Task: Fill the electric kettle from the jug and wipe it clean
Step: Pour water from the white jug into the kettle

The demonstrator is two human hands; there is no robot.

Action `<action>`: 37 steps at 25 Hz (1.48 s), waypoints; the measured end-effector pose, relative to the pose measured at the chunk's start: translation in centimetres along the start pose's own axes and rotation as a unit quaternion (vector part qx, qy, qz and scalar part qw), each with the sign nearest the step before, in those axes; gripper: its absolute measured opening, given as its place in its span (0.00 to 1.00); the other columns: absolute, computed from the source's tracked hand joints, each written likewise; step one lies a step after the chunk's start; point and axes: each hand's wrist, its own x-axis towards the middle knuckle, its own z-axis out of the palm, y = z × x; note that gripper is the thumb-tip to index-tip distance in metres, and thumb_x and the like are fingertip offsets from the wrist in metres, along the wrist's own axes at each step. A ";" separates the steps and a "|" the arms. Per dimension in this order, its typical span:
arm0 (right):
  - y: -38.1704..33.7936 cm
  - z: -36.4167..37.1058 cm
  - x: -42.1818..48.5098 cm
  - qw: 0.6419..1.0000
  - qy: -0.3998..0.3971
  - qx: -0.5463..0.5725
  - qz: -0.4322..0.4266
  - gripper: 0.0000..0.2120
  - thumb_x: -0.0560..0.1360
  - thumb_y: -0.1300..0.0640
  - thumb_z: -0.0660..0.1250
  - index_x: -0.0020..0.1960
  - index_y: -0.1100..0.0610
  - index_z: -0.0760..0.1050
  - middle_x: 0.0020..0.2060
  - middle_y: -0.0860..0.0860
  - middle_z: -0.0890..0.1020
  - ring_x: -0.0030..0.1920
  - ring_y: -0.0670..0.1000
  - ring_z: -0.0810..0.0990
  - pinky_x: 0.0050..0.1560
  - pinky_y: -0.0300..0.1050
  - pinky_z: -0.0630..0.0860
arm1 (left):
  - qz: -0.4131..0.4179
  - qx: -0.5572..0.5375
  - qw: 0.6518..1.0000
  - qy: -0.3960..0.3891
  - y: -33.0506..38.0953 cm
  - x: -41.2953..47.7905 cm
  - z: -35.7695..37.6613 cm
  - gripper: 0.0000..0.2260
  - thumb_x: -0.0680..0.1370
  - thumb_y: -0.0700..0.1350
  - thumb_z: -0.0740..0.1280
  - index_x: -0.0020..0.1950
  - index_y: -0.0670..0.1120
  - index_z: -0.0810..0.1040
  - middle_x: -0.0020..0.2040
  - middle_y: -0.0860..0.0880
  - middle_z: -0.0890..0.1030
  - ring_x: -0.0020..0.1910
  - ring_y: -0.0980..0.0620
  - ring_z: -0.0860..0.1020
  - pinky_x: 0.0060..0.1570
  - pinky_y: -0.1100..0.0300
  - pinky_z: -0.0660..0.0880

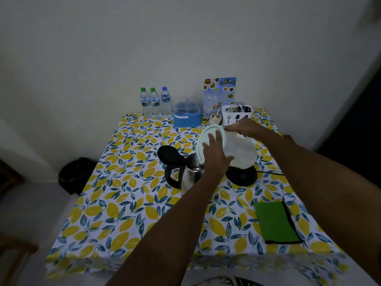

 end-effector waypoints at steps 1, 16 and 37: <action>-0.6 0.0 -0.1 1.000 -0.001 -0.021 -0.013 0.25 0.73 0.39 0.68 0.57 0.58 0.83 0.40 0.56 0.81 0.37 0.48 0.76 0.37 0.37 0.72 | -0.009 -0.013 1.000 0.005 -0.1 -0.2 0.0 0.48 0.72 0.49 0.75 0.79 0.46 0.44 0.80 0.38 0.51 0.77 0.35 0.52 0.76 0.40 0.49; -2.8 0.3 0.4 0.997 0.003 -0.071 -0.011 0.20 0.70 0.39 0.72 0.30 0.52 0.72 0.29 0.49 0.72 0.32 0.49 0.71 0.39 0.44 0.68 | -0.040 -0.063 0.997 0.020 -0.7 -0.3 -0.1 0.47 0.73 0.50 0.74 0.79 0.49 0.44 0.80 0.40 0.50 0.77 0.33 0.52 0.76 0.41 0.51; 11.2 0.5 -2.7 0.948 0.096 0.278 0.119 0.18 0.74 0.44 0.69 0.38 0.59 0.73 0.27 0.54 0.66 0.27 0.52 0.63 0.34 0.46 0.61 | 0.149 0.227 0.958 -0.095 2.8 2.0 4.4 0.45 0.71 0.49 0.75 0.79 0.51 0.50 0.79 0.38 0.56 0.73 0.26 0.58 0.71 0.38 0.61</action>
